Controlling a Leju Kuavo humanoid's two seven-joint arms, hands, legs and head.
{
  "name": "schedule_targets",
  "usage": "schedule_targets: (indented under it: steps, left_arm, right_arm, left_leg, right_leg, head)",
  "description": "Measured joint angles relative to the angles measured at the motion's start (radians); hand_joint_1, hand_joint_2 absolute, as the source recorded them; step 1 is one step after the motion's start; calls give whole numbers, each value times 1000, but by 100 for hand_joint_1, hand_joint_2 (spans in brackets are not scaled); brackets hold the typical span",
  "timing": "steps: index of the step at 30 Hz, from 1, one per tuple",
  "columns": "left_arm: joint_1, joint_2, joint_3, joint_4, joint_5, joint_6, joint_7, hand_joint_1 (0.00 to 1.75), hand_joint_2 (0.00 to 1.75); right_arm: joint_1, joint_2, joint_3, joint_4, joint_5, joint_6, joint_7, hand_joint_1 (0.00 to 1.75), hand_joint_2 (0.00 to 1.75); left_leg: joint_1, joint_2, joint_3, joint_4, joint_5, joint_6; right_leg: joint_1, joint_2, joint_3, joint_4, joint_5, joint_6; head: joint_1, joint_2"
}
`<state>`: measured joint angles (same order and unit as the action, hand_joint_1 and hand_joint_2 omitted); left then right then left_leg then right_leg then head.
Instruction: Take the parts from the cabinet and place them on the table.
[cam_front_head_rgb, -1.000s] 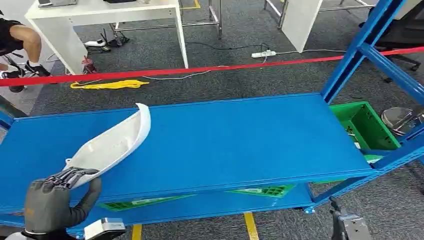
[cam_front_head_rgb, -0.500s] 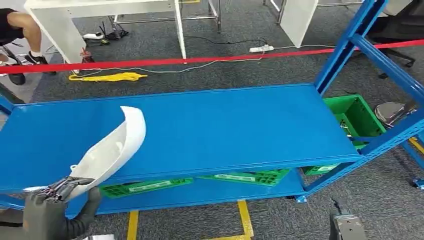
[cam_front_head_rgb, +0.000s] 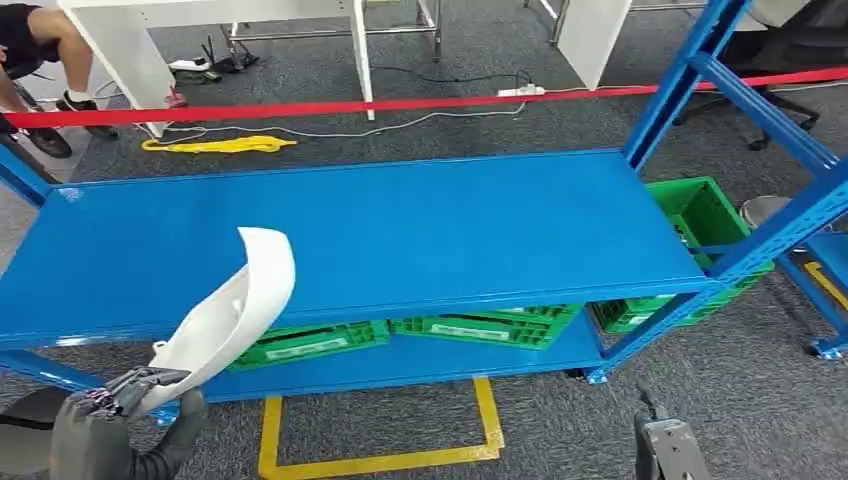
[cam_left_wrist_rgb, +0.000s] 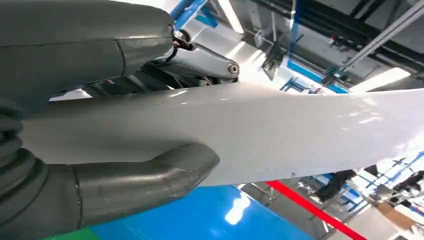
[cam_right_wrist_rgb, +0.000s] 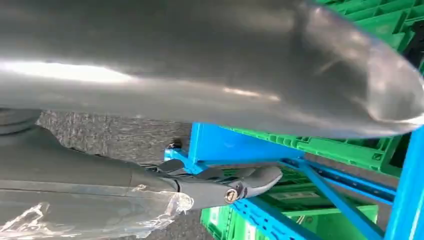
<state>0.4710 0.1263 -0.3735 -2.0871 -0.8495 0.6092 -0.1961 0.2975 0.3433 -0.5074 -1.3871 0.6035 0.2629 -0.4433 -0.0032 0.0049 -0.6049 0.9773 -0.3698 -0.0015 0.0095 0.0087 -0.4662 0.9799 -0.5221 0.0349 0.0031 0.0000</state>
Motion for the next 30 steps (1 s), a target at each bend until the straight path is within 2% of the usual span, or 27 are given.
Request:
schedule_targets:
  steps: [2, 3, 4, 6, 7, 8, 9, 10, 11, 12, 13, 15, 16, 17, 18, 19, 20, 21, 22, 23, 24, 25, 26, 27, 28, 29, 30]
  left_arm:
    - [2, 4, 0, 0, 0, 0, 0, 175, 175]
    - [2, 8, 0, 0, 1, -1, 0, 175, 175]
    - [2, 10, 0, 0, -4, -2, 2, 175, 175]
    - [1, 11, -1, 0, -39, -4, 15, 175, 175]
    - [1, 13, -1, 0, -48, -5, 19, 175, 175]
    - [2, 13, -1, 0, -51, -5, 19, 175, 175]
    - [1, 14, -1, 0, -54, -5, 19, 175, 175]
    - [1, 15, -1, 0, -54, -5, 19, 175, 175]
    - [1, 15, -1, 0, -55, -5, 19, 175, 175]
    - [1, 15, -1, 0, -56, -5, 19, 175, 175]
    - [1, 15, -1, 0, -57, -5, 20, 175, 175]
    - [-1, 15, -1, 0, -49, -8, 24, 175, 175]
    - [-1, 17, 0, 0, -34, -9, 24, 175, 175]
    - [0, 19, 0, 0, -17, -10, 23, 175, 175]
    - [-4, 19, 0, 0, 0, -11, 20, 175, 175]
    - [-5, 20, 0, 0, 8, -11, 17, 175, 175]
    - [-4, 20, 0, 0, 8, -8, 16, 175, 175]
    - [-2, 21, 0, 0, 3, -8, 16, 175, 175]
    - [-1, 20, 1, 0, -2, -6, 14, 175, 175]
    - [-3, 19, 1, 0, 0, -7, 10, 175, 175]
    - [-6, 19, 1, 0, 10, -9, -3, 175, 175]
    - [-10, 19, 1, 0, 21, -10, -16, 175, 175]
    - [-14, 18, 2, 1, 29, -10, -27, 175, 175]
    - [-20, 17, 1, 2, 36, -12, -37, 175, 175]
    - [-24, 15, 2, 2, 35, -14, -41, 175, 175]
    - [-27, 13, 2, 2, 29, -18, -43, 175, 175]
    - [-32, 11, 2, 4, 20, -24, -44, 175, 175]
  right_arm:
    - [-1, -2, 5, 17, -6, -5, 1, 0, 0]
    - [-5, -2, 7, 24, -7, -6, 1, 0, 0]
    - [-7, -2, 10, 30, -10, -7, 0, 0, 0]
    - [-10, -3, 14, 42, -15, -7, 0, 0, 0]
    - [-11, -4, 13, 48, -16, -7, 0, 0, 0]
    - [-11, -5, 13, 52, -16, -7, 0, 0, 0]
    - [-11, -5, 14, 55, -16, -7, 0, 0, 0]
    - [-12, -5, 14, 58, -16, -7, 0, 0, 0]
    - [-14, -6, 14, 61, -17, -7, 0, 0, 0]
    - [-15, -6, 14, 63, -17, -7, 0, 0, 0]
    - [-18, -7, 15, 63, -17, -8, -1, 0, 0]
    - [-19, -9, 18, 64, -20, -8, -2, 0, 0]
    - [-18, -10, 18, 66, -23, -8, -2, 0, 0]
    - [-16, -10, 18, 69, -26, -9, -2, 0, 0]
    - [-13, -12, 18, 73, -27, -11, -3, 0, 0]
    - [-14, -13, 19, 76, -28, -13, -3, 0, 0]
    - [-16, -13, 19, 80, -31, -16, -3, 0, 0]
    - [-19, -13, 19, 82, -32, -17, -3, 0, 0]
    - [-22, -13, 19, 85, -38, -19, -6, 0, 0]
    - [-23, -13, 19, 89, -41, -19, -8, 0, 0]
    - [-24, -14, 18, 92, -44, -19, -10, 0, 0]
    - [-23, -15, 15, 96, -44, -18, -12, 0, 0]
    - [-24, -15, 13, 98, -44, -17, -13, 0, 0]
    - [-27, -16, 12, 101, -45, -17, -17, 0, 0]
    - [-34, -16, 10, 103, -47, -17, -20, 0, 0]
    - [-39, -16, 9, 104, -51, -17, -24, 0, 0]
    - [-41, -16, 4, 105, -52, -16, -25, 0, 0]
  left_leg:
    - [-1, 0, -4, -6, 14, -14]
    - [2, -3, -15, 6, -19, -20]
    - [3, -4, -29, 50, -75, -24]
    - [7, -4, -72, 212, -184, -33]
    - [7, -4, -87, 280, -210, -35]
    - [7, -4, -85, 305, -207, -35]
    - [7, -4, -63, 290, -181, -35]
    - [8, -7, -24, 240, -144, -34]
    - [10, -14, 35, 155, -107, -31]
    - [13, -46, 102, 63, -97, -30]
    - [14, -82, 146, -8, -121, -26]
    - [12, -72, 142, -28, -128, -18]
    - [7, -62, 136, -23, -123, -10]
    - [11, -47, 125, -27, -112, 2]
    - [14, -29, 117, -29, -103, 11]
    - [13, -21, 107, -29, -94, 19]
    - [10, -6, 98, -28, -85, 23]
    - [8, 6, 86, -28, -75, 23]
    - [7, 19, 73, -27, -66, 23]
    - [6, 33, 60, -26, -56, 23]
    - [5, 45, 45, -25, -45, 22]
    - [5, 57, 31, -23, -35, 20]
    - [5, 66, 19, -20, -27, 18]
    - [5, 73, 9, -16, -19, 13]
    - [0, 80, 5, -12, -13, 8]
    - [-1, 89, 3, -9, -6, 2]
    - [0, 103, 5, -11, 4, -2]
  right_leg:
    - [-3, 0, -14, -10, 21, -19]
    - [-7, 1, -11, -11, 34, -25]
    - [-8, 3, -24, -10, 45, -33]
    - [-8, 11, -50, -9, 66, -34]
    - [-8, 15, -64, -7, 76, -33]
    - [-8, 20, -79, -7, 86, -32]
    - [-9, 26, -93, -6, 97, -29]
    - [-10, 36, -106, -3, 107, -24]
    - [-11, 46, -120, 0, 115, -19]
    - [-13, 56, -129, 4, 122, -13]
    - [-8, 63, -142, 10, 129, -8]
    - [-11, 82, -157, 10, 154, 1]
    - [-14, 92, -164, 4, 166, 8]
    - [-14, 106, -170, 2, 176, 17]
    - [-14, 79, -179, 11, 155, 19]
    - [-11, 38, -200, 51, 96, 22]
    - [-13, 14, -218, 122, 30, 27]
    - [-13, 3, -235, 203, -24, 28]
    - [-13, -2, -248, 277, -59, 30]
    - [-13, -3, -248, 324, -64, 31]
    - [-13, -3, -225, 329, -36, 32]
    - [-13, -5, -180, 289, 9, 32]
    - [-13, -12, -123, 223, 45, 32]
    - [-13, -37, -54, 135, 54, 33]
    - [-11, -83, 8, 36, 11, 36]
    - [-1, -88, 56, -37, -12, 25]
    - [-1, -80, 32, -27, -6, 13]
  head:
    - [1, 0]
    - [-2, 0]
    - [-5, 0]
    - [-4, 0]
    - [-4, 0]
    - [-4, 0]
    - [-4, 0]
    - [-4, 0]
    - [-4, 0]
    - [-4, 0]
    - [-5, 0]
    - [-3, 0]
    - [-2, 0]
    - [-4, 0]
    - [-2, 0]
    - [8, 0]
    - [10, 0]
    - [11, 0]
    - [10, 0]
    - [11, 0]
    - [10, 0]
    - [10, 0]
    - [10, 0]
    - [10, 0]
    - [11, 0]
    - [11, 0]
    - [7, 0]
